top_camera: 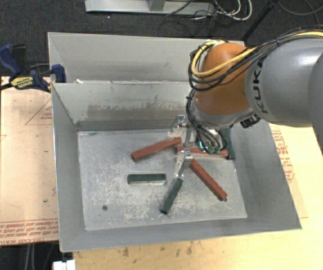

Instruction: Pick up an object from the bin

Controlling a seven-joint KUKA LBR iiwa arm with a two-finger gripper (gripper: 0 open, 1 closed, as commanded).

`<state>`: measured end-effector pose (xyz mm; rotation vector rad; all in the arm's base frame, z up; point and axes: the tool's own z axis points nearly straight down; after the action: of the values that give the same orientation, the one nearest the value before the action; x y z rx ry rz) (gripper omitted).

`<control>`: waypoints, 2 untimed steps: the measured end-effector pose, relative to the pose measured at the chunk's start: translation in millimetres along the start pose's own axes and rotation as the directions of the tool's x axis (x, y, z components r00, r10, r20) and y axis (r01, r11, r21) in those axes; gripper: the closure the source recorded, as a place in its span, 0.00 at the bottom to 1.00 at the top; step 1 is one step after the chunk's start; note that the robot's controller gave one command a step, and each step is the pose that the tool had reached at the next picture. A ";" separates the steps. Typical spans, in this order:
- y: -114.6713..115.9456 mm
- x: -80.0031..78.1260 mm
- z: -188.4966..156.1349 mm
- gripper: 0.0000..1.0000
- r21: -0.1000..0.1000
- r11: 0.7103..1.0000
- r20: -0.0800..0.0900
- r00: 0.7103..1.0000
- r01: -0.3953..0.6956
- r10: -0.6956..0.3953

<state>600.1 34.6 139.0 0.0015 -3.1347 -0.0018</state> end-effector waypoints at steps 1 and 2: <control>-0.1 -1.8 -4.8 0.00 0.000 1.000 0.008 1.000 0.000 0.000; 31.8 -58.0 58.5 1.00 -0.006 0.976 0.022 0.976 -0.216 0.216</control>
Offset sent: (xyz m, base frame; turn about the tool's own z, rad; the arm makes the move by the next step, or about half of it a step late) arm 0.0514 0.0310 -0.0686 0.2188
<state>657.6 66.5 80.1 -0.3419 -3.1388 -0.0068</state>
